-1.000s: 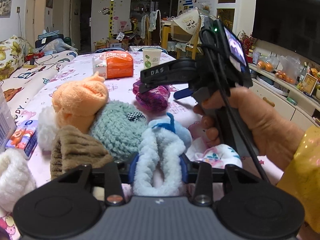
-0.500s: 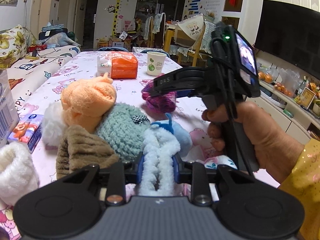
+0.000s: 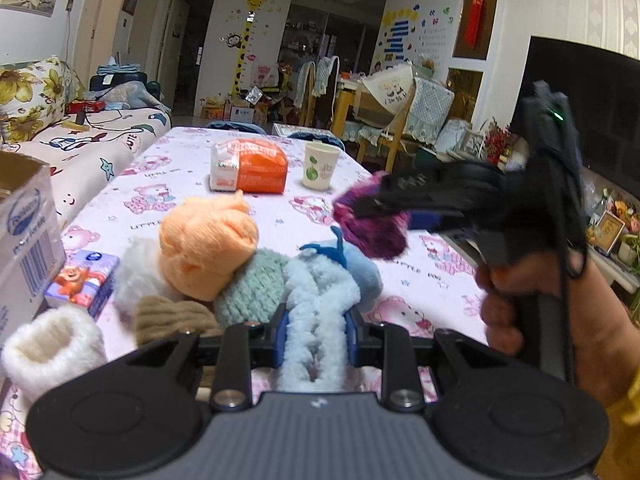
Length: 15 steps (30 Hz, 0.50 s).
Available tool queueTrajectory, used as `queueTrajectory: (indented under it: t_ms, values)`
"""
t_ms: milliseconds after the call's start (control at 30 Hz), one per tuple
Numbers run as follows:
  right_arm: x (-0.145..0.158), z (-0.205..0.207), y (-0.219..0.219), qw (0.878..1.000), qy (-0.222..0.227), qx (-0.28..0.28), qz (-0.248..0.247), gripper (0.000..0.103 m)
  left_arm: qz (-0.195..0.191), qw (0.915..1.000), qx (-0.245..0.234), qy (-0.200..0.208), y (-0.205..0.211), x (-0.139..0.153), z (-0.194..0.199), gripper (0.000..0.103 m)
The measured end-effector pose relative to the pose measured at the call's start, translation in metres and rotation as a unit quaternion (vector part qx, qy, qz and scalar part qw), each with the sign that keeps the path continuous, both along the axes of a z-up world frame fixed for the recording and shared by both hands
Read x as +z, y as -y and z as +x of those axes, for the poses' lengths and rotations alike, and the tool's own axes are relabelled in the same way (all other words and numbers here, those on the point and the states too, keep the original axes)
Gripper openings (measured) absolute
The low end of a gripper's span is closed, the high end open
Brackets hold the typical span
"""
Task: Organize soft objects
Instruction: 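Carry knitted ball and blue ring into the cardboard box and open both tools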
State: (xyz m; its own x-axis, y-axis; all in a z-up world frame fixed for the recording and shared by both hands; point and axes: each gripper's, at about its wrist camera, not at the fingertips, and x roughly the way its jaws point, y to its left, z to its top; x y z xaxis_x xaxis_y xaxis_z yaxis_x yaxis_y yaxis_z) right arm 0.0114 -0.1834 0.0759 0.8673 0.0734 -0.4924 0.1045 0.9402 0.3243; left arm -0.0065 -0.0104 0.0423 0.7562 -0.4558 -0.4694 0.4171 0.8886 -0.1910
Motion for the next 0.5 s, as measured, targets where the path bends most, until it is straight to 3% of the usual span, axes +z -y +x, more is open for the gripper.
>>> queueTrajectory:
  t_ms: [500]
  values:
    - [0.01,-0.051,-0.031,1.0,0.001,-0.017,0.012,0.052,-0.03,0.9988,0.033,0.019,-0.037,0.014,0.0,0.026]
